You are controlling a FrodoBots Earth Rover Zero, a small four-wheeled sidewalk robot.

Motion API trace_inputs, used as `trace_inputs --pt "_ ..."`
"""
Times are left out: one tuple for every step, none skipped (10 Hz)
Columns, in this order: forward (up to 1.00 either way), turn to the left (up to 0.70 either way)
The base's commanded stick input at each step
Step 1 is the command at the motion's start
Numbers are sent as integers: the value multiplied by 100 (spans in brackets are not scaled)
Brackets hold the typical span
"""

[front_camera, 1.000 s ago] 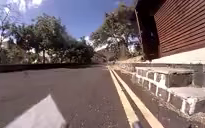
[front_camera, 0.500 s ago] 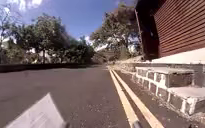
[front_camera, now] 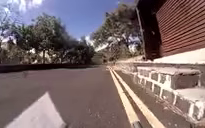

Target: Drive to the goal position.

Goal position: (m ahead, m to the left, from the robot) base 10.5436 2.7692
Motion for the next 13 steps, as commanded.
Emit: trace_inputs --pt "50 0" --pt "50 0" --pt "50 0" --pt "50 0" --pt "50 0" --pt "50 0" --pt "50 0" --pt "50 0" --pt "50 0" --pt "50 0" --pt "50 0" --pt "50 0" --pt "50 0"
